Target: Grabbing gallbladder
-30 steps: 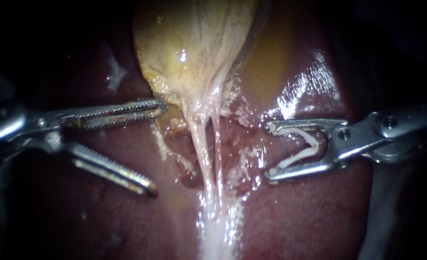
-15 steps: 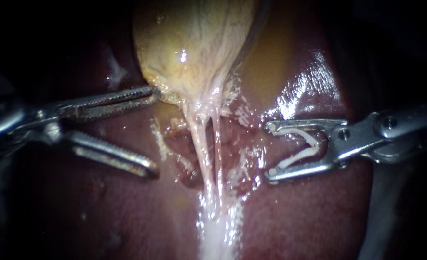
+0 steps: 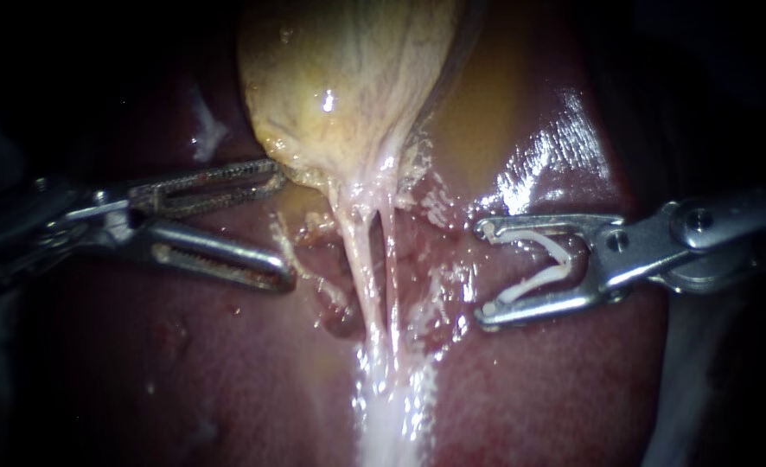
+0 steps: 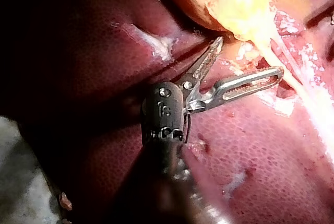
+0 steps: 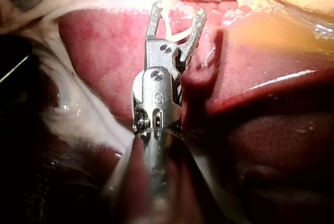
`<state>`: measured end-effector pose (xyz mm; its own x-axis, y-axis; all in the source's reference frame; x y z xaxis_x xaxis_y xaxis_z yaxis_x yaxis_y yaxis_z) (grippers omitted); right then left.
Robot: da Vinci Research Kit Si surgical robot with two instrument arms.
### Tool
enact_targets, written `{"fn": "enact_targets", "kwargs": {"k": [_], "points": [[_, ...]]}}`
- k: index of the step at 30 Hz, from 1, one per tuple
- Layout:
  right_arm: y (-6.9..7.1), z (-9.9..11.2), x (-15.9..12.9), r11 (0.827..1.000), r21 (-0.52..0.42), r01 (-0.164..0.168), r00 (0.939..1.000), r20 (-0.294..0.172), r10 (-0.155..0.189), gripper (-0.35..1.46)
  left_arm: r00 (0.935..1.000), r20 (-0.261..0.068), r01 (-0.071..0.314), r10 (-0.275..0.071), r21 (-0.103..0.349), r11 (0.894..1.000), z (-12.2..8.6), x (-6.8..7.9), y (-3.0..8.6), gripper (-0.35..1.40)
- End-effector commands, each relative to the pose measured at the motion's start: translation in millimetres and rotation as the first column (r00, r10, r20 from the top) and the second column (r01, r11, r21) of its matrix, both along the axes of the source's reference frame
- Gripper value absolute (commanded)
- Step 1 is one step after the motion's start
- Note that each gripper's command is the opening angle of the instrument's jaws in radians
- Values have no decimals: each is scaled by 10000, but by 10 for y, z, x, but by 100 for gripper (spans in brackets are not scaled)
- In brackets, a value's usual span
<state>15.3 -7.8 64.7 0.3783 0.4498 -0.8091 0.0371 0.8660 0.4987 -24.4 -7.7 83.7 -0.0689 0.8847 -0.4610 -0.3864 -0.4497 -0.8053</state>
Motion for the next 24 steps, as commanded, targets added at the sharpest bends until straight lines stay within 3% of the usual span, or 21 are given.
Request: {"fn": "enact_targets", "kwargs": {"k": [1, 7, 11, 18, 24], "points": [[0, 0, 0, 10000, 0, -2, 10000, -1, 2, 49, 10000, -18, 63, -63, 77, 10000, 0, -5, 3, 113], [0, 0, 0, 10000, 0, -3, 10000, 0, 3, 49, 9994, 155, 299, -309, 564, 9980, 0, -32, 14, 110], [0, 0, 1, 10000, 0, -6, 10000, 2, 6, 49, 9983, 256, 494, -517, 851, 9951, -1, -41, 21, 105], [0, 0, 2, 10000, -1, -13, 10000, 6, 13, 49, 9968, 291, 704, -750, 1356, 9883, 7, -43, 30, 91], [0, 0, 4, 10000, -3, -18, 10000, 9, 18, 49, 9939, 307, 971, -1061, 2164, 9715, 14, -38, 32, 64]]}}
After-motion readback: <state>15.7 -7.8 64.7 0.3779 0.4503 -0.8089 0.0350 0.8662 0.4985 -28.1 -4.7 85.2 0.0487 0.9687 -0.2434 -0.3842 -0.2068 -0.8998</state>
